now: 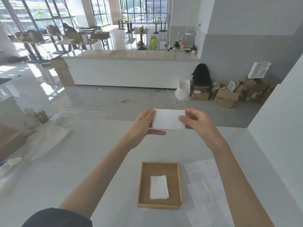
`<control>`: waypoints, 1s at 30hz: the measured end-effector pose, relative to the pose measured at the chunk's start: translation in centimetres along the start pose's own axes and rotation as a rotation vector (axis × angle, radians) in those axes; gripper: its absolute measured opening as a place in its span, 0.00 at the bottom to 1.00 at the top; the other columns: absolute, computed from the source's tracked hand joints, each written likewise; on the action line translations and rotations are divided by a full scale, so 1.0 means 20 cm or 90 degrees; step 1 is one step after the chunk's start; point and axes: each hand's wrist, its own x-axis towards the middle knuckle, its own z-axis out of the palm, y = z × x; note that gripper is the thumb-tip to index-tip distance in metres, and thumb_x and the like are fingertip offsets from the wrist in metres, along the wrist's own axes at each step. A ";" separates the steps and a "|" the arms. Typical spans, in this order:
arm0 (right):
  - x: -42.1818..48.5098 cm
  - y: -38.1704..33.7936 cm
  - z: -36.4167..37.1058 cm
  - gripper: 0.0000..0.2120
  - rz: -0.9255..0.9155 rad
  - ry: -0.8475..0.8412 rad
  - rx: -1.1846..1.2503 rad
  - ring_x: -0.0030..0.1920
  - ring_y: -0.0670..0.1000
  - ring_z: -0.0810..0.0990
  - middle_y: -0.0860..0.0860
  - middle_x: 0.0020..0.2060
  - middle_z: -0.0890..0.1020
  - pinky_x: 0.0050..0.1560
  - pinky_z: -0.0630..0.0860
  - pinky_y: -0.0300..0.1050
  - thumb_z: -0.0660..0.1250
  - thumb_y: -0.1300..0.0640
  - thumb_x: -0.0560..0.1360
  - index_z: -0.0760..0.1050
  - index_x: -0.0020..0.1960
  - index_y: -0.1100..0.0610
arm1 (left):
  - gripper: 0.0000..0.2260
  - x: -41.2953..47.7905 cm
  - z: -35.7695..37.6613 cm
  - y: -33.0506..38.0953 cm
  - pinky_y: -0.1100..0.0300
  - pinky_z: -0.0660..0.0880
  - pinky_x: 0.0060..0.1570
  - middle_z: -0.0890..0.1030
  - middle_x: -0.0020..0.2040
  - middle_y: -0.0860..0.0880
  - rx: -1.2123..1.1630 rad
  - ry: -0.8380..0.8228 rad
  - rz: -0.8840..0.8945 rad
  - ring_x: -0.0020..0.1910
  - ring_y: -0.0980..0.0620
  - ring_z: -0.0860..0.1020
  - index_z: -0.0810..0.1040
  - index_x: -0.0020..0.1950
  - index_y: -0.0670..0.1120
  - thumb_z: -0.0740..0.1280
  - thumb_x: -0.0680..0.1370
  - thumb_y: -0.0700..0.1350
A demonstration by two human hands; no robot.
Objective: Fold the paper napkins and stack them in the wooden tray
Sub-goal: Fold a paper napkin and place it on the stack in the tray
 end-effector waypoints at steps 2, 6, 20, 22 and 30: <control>0.00 0.01 0.00 0.07 0.001 0.006 -0.022 0.49 0.47 0.84 0.49 0.48 0.86 0.49 0.81 0.37 0.73 0.56 0.78 0.83 0.53 0.46 | 0.16 0.00 0.00 -0.01 0.47 0.83 0.48 0.82 0.56 0.42 -0.035 0.004 -0.011 0.50 0.44 0.84 0.78 0.61 0.40 0.55 0.86 0.48; 0.00 0.02 0.00 0.07 0.029 -0.012 0.011 0.52 0.50 0.87 0.49 0.51 0.88 0.51 0.83 0.41 0.71 0.58 0.79 0.82 0.57 0.51 | 0.14 -0.01 -0.01 -0.02 0.49 0.83 0.51 0.80 0.61 0.39 -0.073 -0.021 -0.030 0.56 0.43 0.84 0.74 0.66 0.38 0.61 0.85 0.45; -0.02 0.07 0.03 0.07 0.071 -0.056 0.040 0.48 0.47 0.86 0.49 0.47 0.89 0.44 0.83 0.39 0.71 0.59 0.79 0.82 0.56 0.53 | 0.13 -0.03 -0.07 -0.07 0.52 0.82 0.53 0.85 0.58 0.43 -0.055 -0.098 0.004 0.58 0.43 0.84 0.77 0.64 0.41 0.66 0.81 0.32; -0.02 0.08 0.05 0.05 0.058 0.011 0.012 0.50 0.50 0.85 0.50 0.49 0.88 0.51 0.83 0.43 0.70 0.60 0.80 0.82 0.54 0.53 | 0.12 -0.03 -0.05 -0.10 0.56 0.82 0.51 0.87 0.49 0.49 0.034 -0.044 0.048 0.51 0.51 0.85 0.81 0.59 0.46 0.66 0.81 0.32; -0.15 0.17 0.21 0.24 0.205 -0.051 0.183 0.54 0.52 0.87 0.54 0.54 0.88 0.50 0.83 0.44 0.63 0.40 0.81 0.83 0.61 0.58 | 0.21 -0.19 0.02 -0.42 0.51 0.70 0.71 0.73 0.74 0.42 0.664 0.078 0.426 0.74 0.43 0.69 0.76 0.70 0.38 0.67 0.78 0.28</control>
